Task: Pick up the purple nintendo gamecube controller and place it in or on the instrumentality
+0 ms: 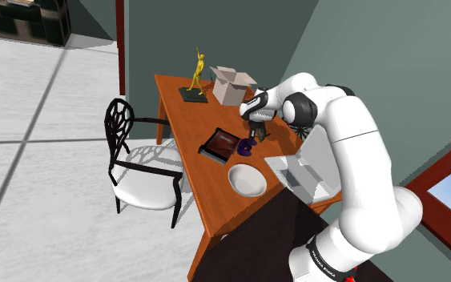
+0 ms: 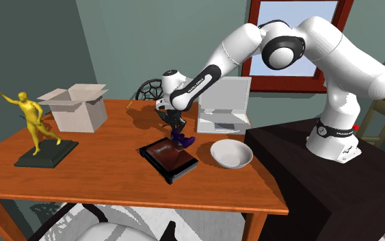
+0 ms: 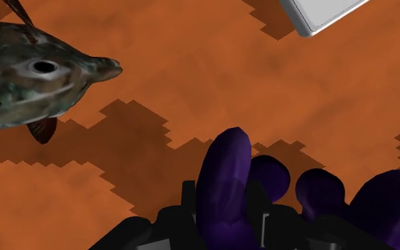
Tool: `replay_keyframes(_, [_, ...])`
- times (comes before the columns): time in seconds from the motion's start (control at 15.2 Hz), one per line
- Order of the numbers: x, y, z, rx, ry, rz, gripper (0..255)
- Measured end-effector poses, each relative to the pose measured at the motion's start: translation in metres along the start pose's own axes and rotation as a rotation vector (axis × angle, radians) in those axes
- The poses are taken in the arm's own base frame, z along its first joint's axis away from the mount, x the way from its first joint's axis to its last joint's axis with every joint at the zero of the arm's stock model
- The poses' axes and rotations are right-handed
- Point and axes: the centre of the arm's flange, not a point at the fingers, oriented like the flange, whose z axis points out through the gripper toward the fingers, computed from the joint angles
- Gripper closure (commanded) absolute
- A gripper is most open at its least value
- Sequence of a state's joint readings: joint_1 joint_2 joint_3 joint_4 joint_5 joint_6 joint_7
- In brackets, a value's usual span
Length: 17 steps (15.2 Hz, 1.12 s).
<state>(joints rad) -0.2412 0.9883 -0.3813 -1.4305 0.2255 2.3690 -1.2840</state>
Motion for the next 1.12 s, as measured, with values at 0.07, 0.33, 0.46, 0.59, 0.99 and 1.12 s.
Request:
replay_keyframes(0.07, [-0.001,0.001,-0.004,0.0,0.0,0.0,255])
replay_keyframes(0.33, [-0.004,0.002,-0.024,0.0,0.0,0.0,255])
replay_keyframes(0.46, [-0.006,0.004,-0.034,0.0,0.0,0.0,255])
replay_keyframes(0.59, [-0.006,0.003,-0.045,0.0,0.0,0.0,255])
replay_keyframes(0.99, [-0.012,0.005,-0.076,0.0,0.0,0.0,255])
replay_keyframes(1.12, [-0.012,0.007,-0.087,-0.001,0.0,0.0,255])
